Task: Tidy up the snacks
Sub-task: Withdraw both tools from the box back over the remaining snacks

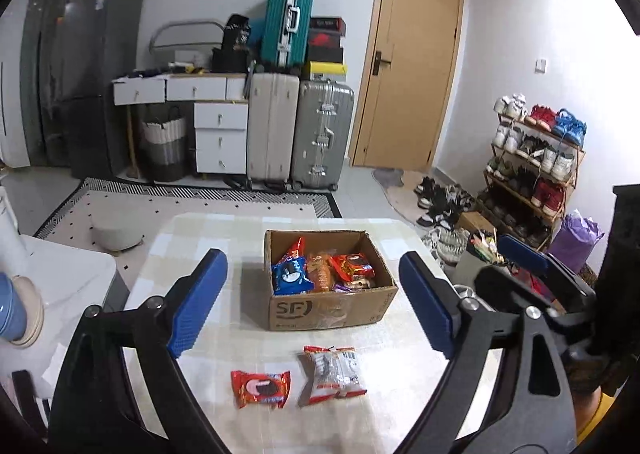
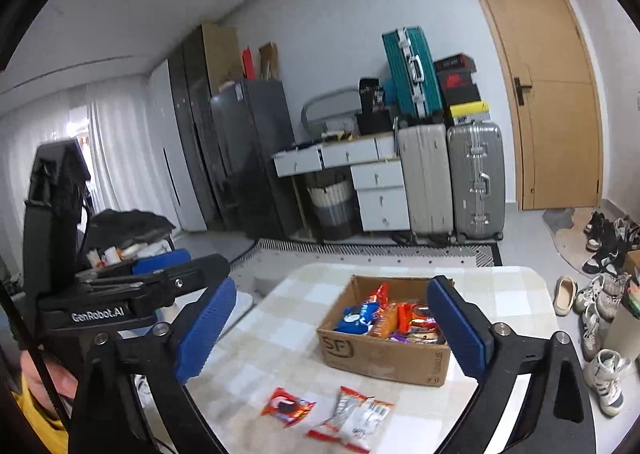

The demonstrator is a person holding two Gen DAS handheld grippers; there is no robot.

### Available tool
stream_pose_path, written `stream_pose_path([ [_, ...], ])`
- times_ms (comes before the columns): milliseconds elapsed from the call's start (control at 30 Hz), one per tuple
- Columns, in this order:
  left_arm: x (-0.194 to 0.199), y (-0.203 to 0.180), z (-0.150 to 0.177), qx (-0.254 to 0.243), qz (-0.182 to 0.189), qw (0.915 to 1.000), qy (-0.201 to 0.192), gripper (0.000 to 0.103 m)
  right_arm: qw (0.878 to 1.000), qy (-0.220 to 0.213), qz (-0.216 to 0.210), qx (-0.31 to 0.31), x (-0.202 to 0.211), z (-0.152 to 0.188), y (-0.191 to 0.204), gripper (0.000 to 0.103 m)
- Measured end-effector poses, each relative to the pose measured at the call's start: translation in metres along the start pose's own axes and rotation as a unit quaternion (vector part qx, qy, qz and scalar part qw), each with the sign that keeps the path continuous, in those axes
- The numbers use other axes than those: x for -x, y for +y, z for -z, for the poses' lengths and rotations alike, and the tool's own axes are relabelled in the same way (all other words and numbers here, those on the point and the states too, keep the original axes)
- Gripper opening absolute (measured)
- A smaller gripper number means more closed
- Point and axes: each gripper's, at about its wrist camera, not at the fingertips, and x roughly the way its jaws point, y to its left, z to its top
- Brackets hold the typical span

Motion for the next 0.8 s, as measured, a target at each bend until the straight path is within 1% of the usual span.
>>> stream_pose_path([
  [33, 0.01, 0.001, 0.003, 0.001, -0.002, 1.0, -0.005, 0.096, 1.0, -0.007, 0.001, 0.001, 0.01, 0.002, 0.006, 0.101],
  [67, 0.024, 0.001, 0.008, 0.001, -0.01, 0.9998, -0.015, 0.103, 1.0, -0.012, 0.001, 0.005, 0.02, 0.004, 0.011, 0.101],
  [233, 0.08, 0.0, 0.03, -0.017, -0.031, 0.9979, -0.054, 0.103, 0.999, -0.042, 0.004, 0.016, 0.062, 0.016, 0.037, 0.102],
  [333, 0.098, 0.005, 0.04, -0.012, -0.035, 0.9973, -0.064, 0.103, 0.999, -0.045, 0.012, 0.012, 0.077, 0.028, 0.046, 0.102],
  [433, 0.117, 0.012, 0.061, -0.013, -0.048, 0.9964, -0.069, 0.103, 0.999, -0.046, 0.024, 0.008, 0.086, 0.043, 0.053, 0.103],
  [500, 0.118, 0.014, 0.074, -0.019, -0.058, 0.996, -0.066, 0.103, 0.999, -0.043, 0.028, 0.003, 0.091, 0.057, 0.056, 0.103],
  [600, 0.118, 0.019, 0.094, -0.024, -0.061, 0.9964, -0.053, 0.103, 0.999, -0.038, 0.03, 0.002, 0.094, 0.073, 0.061, 0.103],
  [700, 0.109, 0.028, 0.111, -0.016, -0.06, 0.9975, -0.033, 0.103, 0.999, -0.026, 0.041, 0.015, 0.088, 0.088, 0.064, 0.103],
  [800, 0.097, 0.038, 0.125, -0.005, -0.064, 0.9979, -0.012, 0.103, 0.999, -0.012, 0.041, 0.014, 0.081, 0.098, 0.062, 0.103],
])
